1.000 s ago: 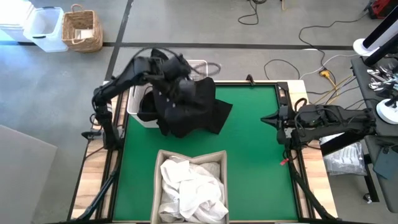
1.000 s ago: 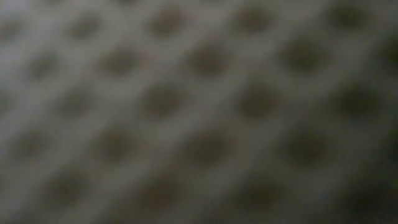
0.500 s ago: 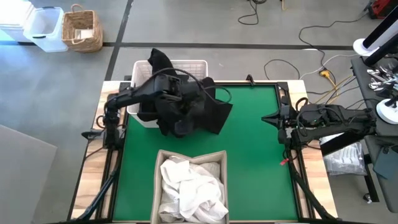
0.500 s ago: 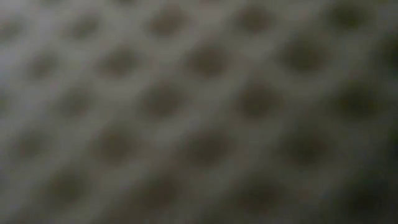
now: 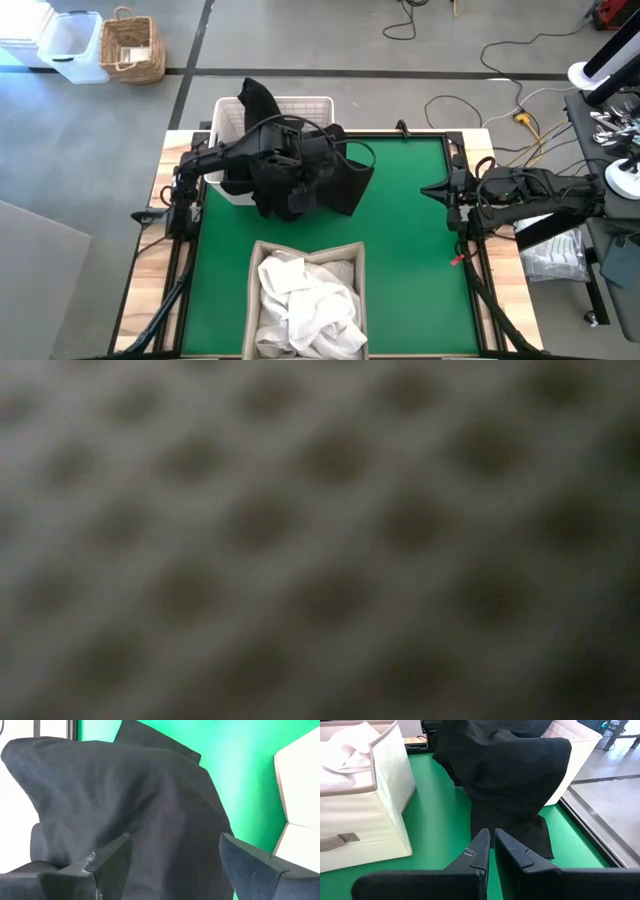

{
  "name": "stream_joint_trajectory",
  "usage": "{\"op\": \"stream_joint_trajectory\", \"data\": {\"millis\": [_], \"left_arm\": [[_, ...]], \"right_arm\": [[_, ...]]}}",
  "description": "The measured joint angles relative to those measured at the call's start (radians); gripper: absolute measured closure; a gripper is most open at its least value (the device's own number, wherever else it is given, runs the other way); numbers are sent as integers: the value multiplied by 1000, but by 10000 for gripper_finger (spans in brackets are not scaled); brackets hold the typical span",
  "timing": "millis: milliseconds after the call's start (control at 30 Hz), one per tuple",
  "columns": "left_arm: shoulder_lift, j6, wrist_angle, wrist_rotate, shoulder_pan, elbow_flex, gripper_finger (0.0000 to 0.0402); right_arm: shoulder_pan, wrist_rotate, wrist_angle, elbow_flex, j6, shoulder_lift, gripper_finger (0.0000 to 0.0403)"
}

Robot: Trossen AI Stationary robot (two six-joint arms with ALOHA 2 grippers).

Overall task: Sort clothes
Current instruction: Put the black shirt into the white bin

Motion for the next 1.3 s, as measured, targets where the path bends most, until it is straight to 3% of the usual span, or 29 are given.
{"op": "stream_joint_trajectory", "data": {"millis": [233,633,800,1300], "left_arm": [[-3,-18,1,15,0,-30,148],[-103,-30,-1,23,0,-217,186],[-114,-38,0,-51,0,-229,211],[-114,-28,0,-52,0,-243,292]], "right_arm": [[0,0,0,0,0,0,385],[0,-1,-1,0,0,0,385],[0,-1,0,0,9,0,385],[0,-1,1,0,11,1,385]]}}
